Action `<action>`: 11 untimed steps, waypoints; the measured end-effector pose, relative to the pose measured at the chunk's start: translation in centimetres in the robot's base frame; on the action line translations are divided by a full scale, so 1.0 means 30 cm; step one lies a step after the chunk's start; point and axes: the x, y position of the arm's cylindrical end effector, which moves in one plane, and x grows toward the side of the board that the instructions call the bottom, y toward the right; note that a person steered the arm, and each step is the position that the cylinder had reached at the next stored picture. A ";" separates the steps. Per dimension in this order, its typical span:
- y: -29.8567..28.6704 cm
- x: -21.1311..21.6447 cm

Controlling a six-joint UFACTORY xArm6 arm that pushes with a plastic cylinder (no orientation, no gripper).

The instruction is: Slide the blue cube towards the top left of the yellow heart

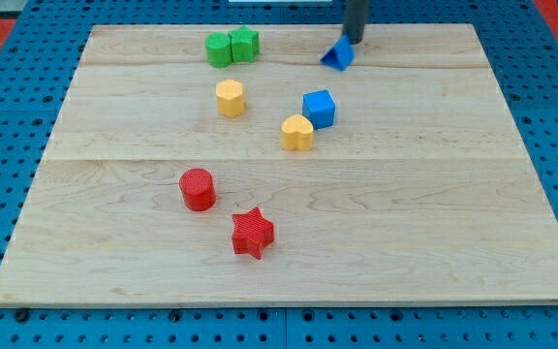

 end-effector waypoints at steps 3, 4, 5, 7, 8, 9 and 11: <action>0.123 0.400; -0.008 0.459; -0.052 0.402; -0.196 0.364; -0.248 0.242; -0.275 0.259; 0.000 0.293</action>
